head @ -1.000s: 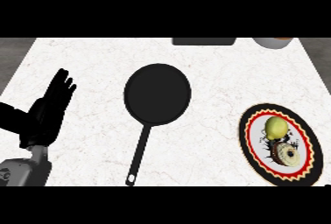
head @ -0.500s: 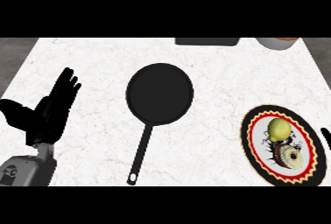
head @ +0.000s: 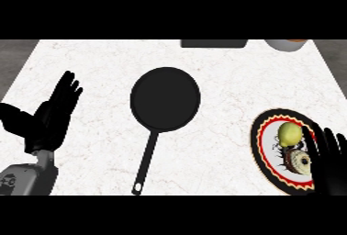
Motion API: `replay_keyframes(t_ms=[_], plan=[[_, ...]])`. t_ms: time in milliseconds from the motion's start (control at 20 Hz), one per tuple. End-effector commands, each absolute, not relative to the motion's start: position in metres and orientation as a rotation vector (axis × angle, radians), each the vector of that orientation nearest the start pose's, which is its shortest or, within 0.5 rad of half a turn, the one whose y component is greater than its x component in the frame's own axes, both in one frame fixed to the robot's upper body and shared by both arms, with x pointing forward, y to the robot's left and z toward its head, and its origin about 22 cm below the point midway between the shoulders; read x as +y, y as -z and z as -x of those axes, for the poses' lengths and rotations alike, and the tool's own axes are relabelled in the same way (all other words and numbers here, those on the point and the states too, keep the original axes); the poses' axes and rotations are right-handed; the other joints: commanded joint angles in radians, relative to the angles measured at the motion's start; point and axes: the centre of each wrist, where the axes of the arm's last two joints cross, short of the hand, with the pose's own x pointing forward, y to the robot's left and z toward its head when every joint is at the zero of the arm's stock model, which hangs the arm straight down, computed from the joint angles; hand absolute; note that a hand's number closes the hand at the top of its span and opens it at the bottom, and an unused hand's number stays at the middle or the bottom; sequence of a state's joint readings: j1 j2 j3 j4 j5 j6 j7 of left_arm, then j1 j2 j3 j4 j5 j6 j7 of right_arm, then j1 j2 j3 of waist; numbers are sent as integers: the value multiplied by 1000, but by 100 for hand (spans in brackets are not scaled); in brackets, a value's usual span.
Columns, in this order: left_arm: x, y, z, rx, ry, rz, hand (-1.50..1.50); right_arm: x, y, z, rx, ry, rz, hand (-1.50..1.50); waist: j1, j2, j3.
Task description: Pick the lemon from the plate and place it in the pan
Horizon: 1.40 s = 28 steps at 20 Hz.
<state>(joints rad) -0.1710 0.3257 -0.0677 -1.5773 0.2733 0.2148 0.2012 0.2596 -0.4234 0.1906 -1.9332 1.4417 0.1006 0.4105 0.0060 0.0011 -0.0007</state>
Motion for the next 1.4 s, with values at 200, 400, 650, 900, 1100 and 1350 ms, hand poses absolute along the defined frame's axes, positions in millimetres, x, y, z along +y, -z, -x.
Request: replay_keyframes(t_ms=[200,400,650,900,1100,1350], plan=[[269,-68,-286,-1530,-59,-107,0,-232,-36,-170,-855,-1203,1601,-150,-9,-2,1],[278,-56,-272,-1527,-48,-99,0,-209,-31,-193,-915,-1230,1572,-150,-4,-1,1],[262,-76,-279,-1513,-38,-120,0,-201,-26,-210,-785,-1206,1588,-150,-4,-2,1],[255,-58,-276,-1517,-48,-115,0,-236,-22,-231,-755,-1156,1616,-150,-6,-2,1],[270,-46,-273,-1526,-47,-112,0,-251,-6,-242,-788,-1160,1575,-150,-5,-1,1],[278,-58,-264,-1497,-39,-96,0,-249,10,-245,-719,-1207,1561,-150,-1,-2,1]])
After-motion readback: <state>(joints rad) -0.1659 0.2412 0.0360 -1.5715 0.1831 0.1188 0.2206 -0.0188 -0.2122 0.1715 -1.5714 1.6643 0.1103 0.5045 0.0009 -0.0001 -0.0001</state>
